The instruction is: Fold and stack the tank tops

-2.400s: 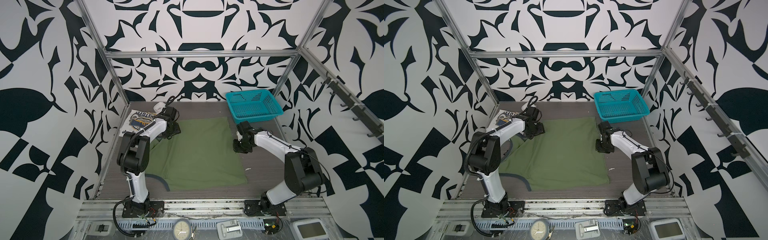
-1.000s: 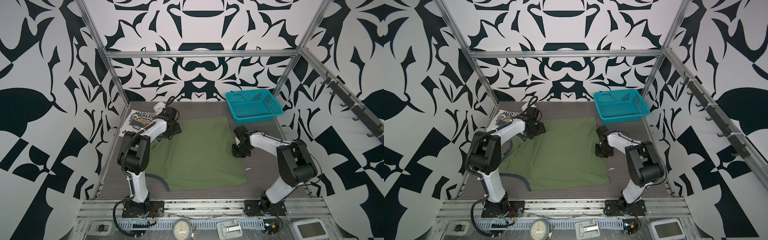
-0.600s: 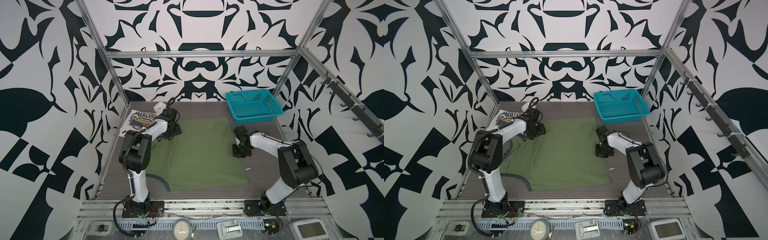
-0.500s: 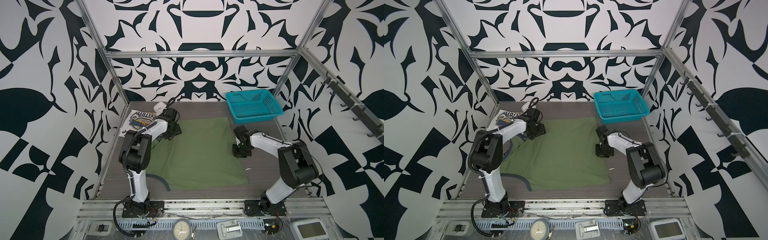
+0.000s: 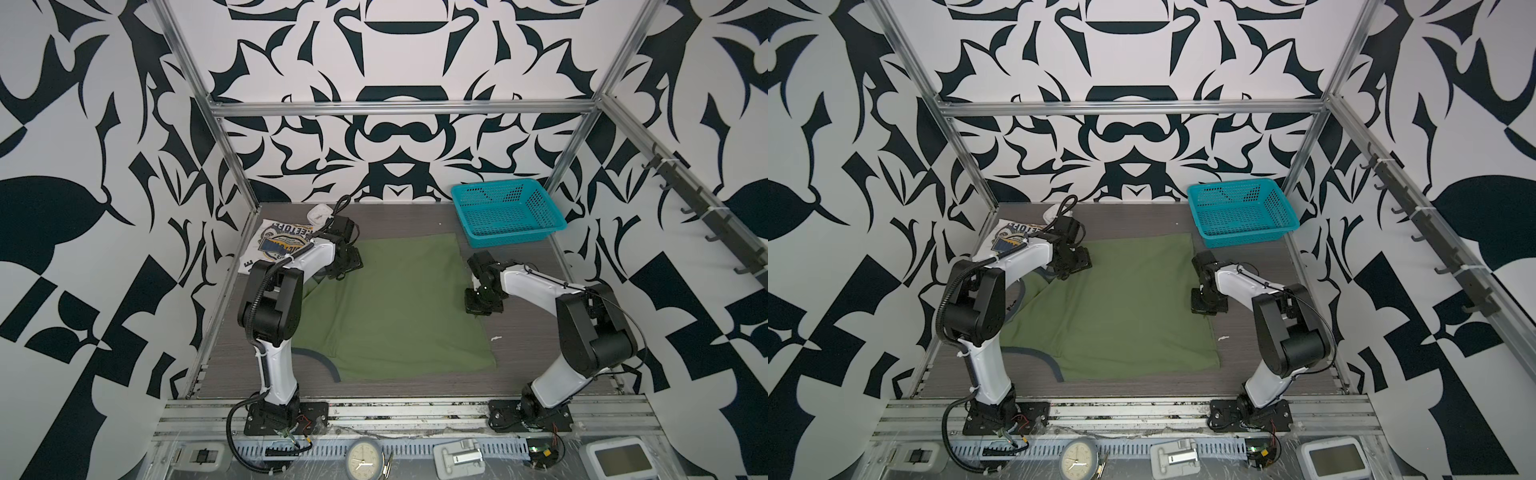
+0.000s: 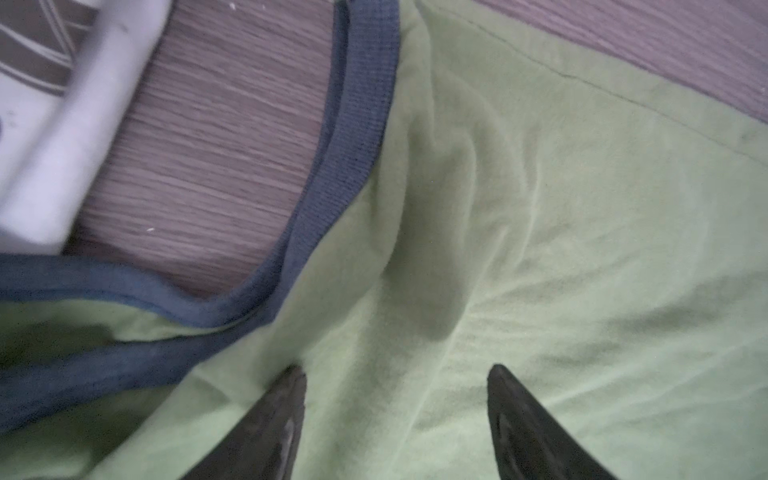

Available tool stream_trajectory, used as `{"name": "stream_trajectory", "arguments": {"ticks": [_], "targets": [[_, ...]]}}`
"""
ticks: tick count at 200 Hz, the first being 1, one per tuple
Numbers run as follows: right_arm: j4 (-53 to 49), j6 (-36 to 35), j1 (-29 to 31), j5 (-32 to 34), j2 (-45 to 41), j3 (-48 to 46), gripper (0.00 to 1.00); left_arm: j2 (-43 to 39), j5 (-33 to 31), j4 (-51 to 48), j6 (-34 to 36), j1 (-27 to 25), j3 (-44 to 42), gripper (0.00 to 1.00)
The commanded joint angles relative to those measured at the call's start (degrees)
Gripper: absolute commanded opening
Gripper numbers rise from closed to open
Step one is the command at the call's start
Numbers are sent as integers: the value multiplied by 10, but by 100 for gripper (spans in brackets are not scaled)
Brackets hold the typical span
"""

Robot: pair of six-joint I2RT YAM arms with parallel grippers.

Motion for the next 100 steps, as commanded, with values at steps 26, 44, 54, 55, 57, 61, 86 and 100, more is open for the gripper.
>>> {"name": "stream_trajectory", "arguments": {"ticks": [26,44,54,55,57,61,86,100], "targets": [[-34,5,2,37,-51,1,0,14,-16,-7,-6,2,-7,72],[-39,8,2,52,-69,-3,0,16,-20,-10,-6,2,-7,72],[-38,10,2,55,-72,-6,0,17,-21,-9,-7,2,-7,72],[-38,10,2,56,-72,-6,0,17,-21,-9,-6,2,-6,72],[-39,10,2,58,-71,-7,0,18,-20,-9,-6,3,-6,72],[-39,10,2,63,-69,-7,0,18,-21,-8,-7,2,-6,72],[-33,14,2,71,-50,-11,0,18,-19,-6,-8,2,-7,72],[-32,18,1,85,-32,-8,0,16,-19,-6,-9,2,-7,73]]}}
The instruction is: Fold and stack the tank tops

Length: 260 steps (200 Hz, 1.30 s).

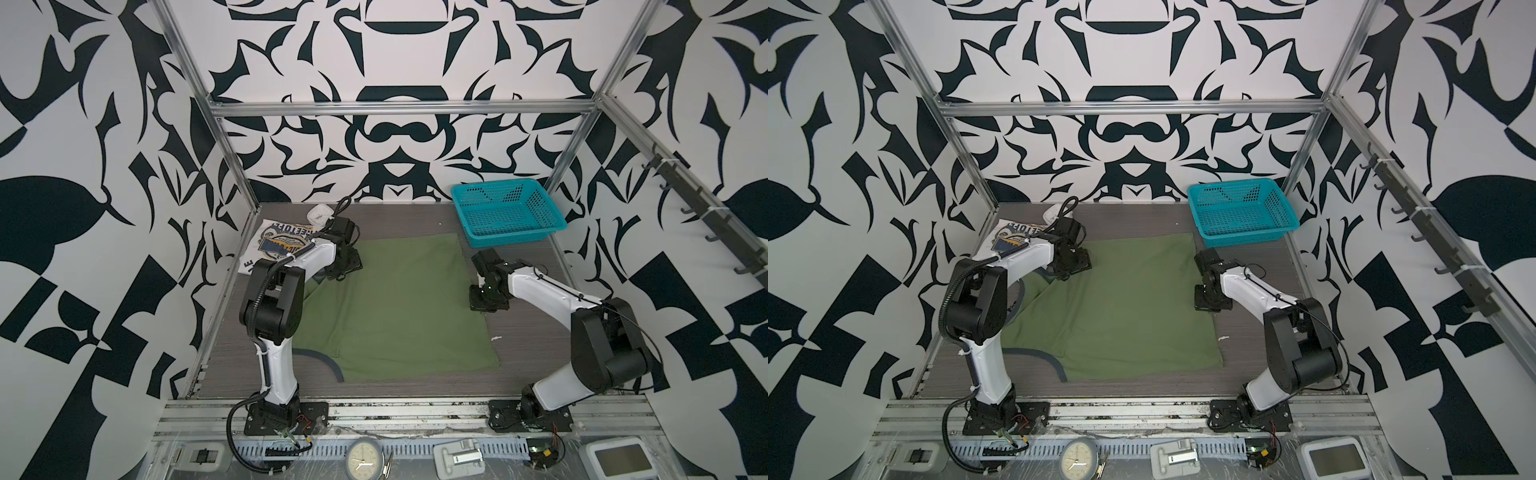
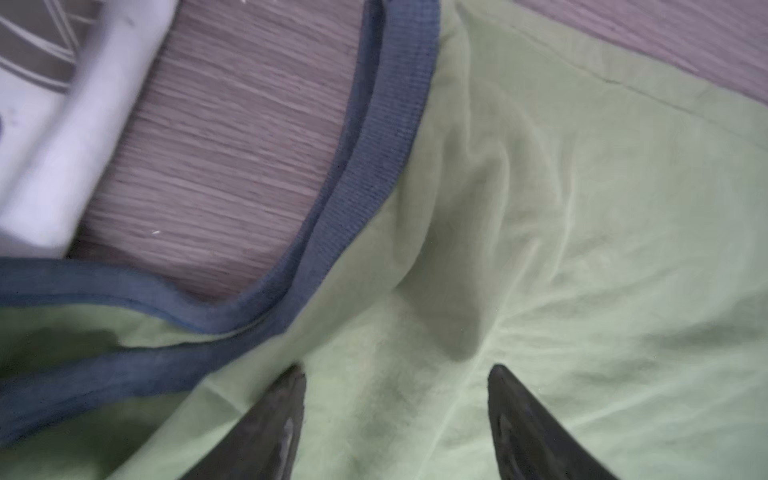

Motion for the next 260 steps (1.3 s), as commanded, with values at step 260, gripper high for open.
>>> {"name": "stream_trajectory", "arguments": {"ticks": [260], "targets": [[2,45,-33,87,53,-36,0,-46,-86,-34,8,189,1,46]]}}
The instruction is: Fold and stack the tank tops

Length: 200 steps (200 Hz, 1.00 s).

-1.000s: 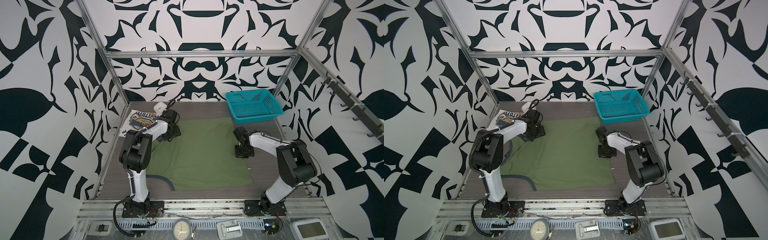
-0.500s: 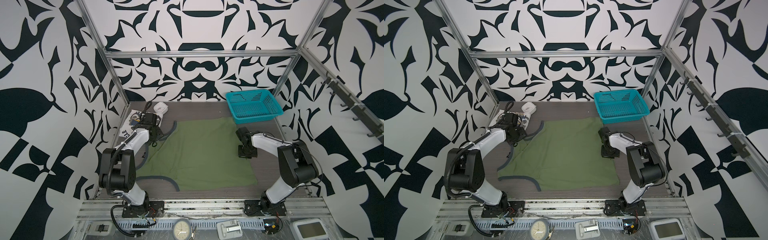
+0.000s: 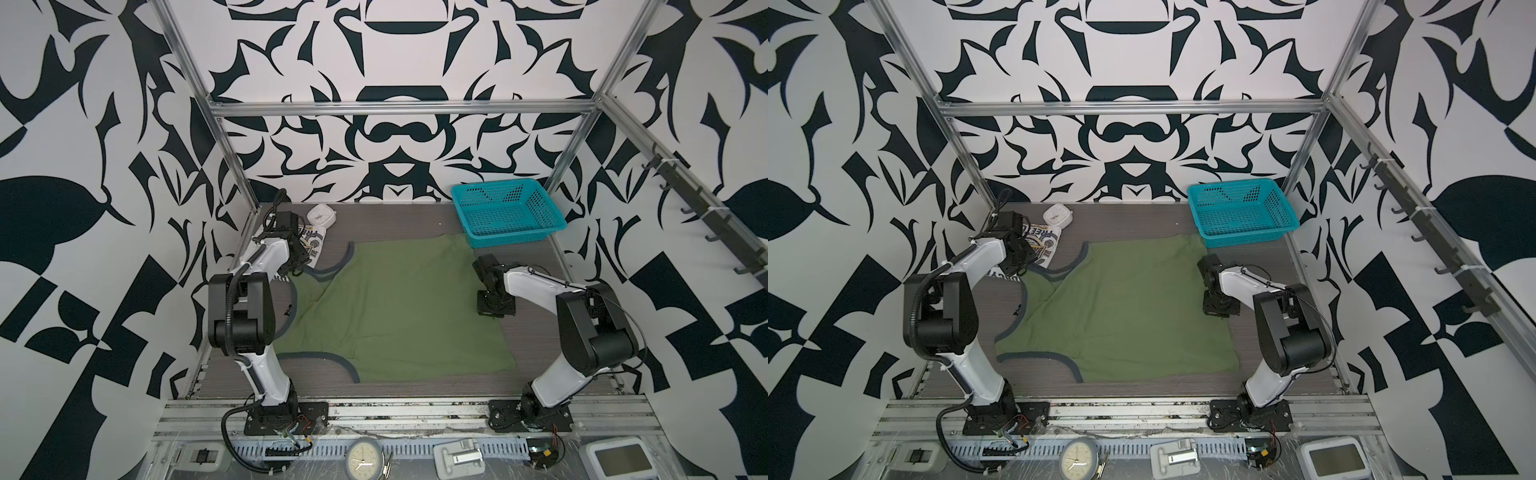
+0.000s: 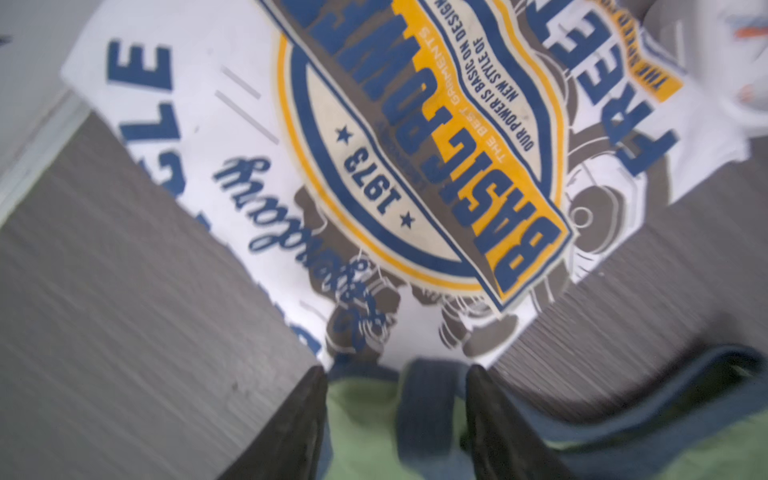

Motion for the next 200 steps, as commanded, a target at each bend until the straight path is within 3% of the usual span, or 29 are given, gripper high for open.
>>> {"name": "stream_trajectory", "arguments": {"ticks": [1,49,73,98,120,154,186,200], "targets": [[-9,6,-5,-6,-2,-14,0,18,7,-27,5,0,27,45],[-8,5,-5,-7,-2,-14,0,21,28,-29,-5,0,36,26],[-8,6,-5,-8,-4,-14,0,11,8,-42,-8,0,41,11],[-8,6,-5,-8,-5,-13,0,-26,-44,-63,-17,2,43,6],[-10,5,-5,-8,-7,-11,0,-53,-88,-88,-35,16,46,7],[-1,5,-5,-14,-8,-9,0,-38,-66,-97,-43,52,50,8],[7,-3,-5,-58,-4,2,0,28,-21,-116,-11,55,96,29],[4,-6,-5,-68,-6,11,19,47,-13,-133,-6,56,115,44]]}}
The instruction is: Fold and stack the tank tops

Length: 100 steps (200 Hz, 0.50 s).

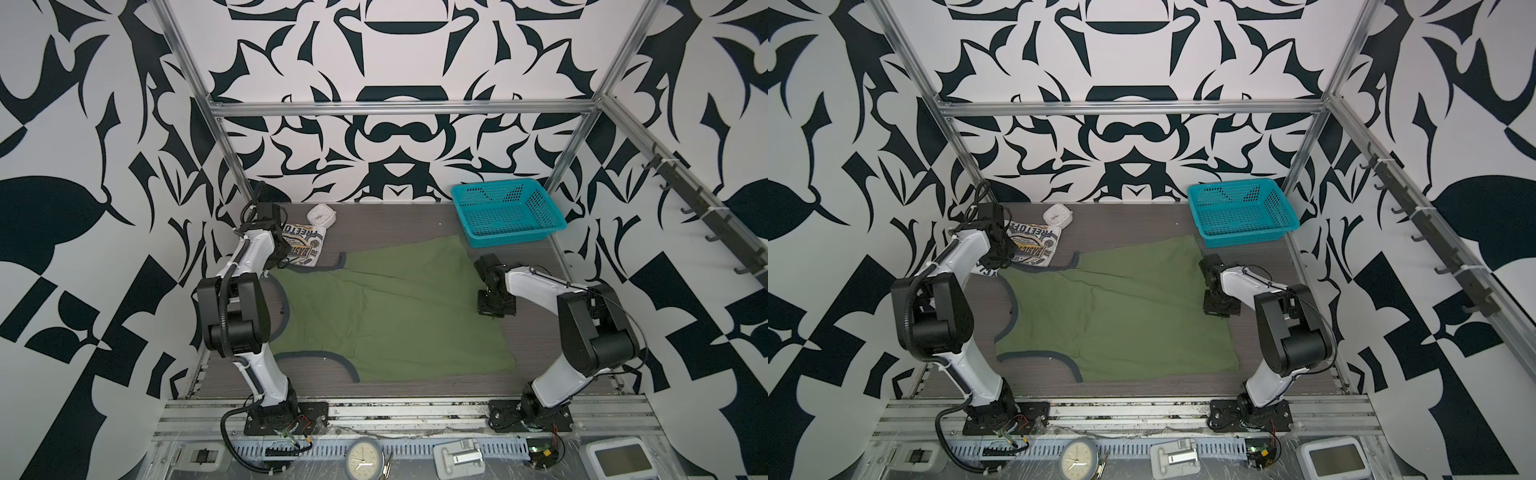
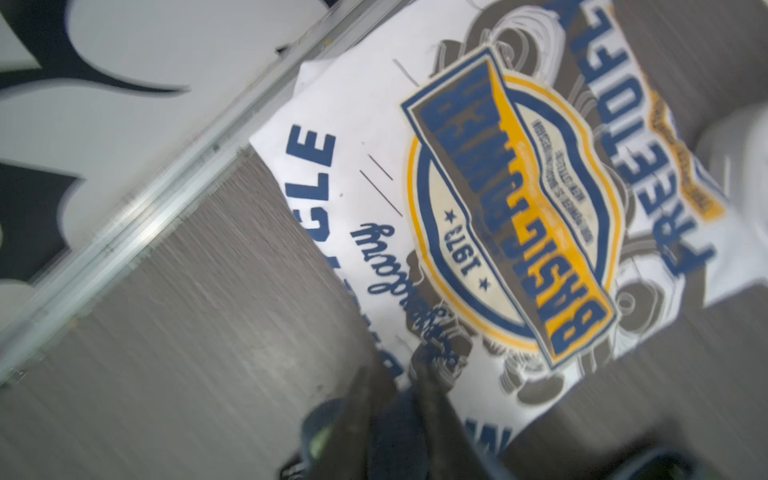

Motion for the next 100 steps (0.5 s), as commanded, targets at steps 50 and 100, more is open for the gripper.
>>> {"name": "stream_trajectory", "arguments": {"ticks": [50,100], "targets": [[-41,-13,0,-5,-88,41,54,-31,-4,-71,23,-25,44,66],[-45,-13,0,-13,-135,60,54,8,91,-38,69,-136,82,61]]}}
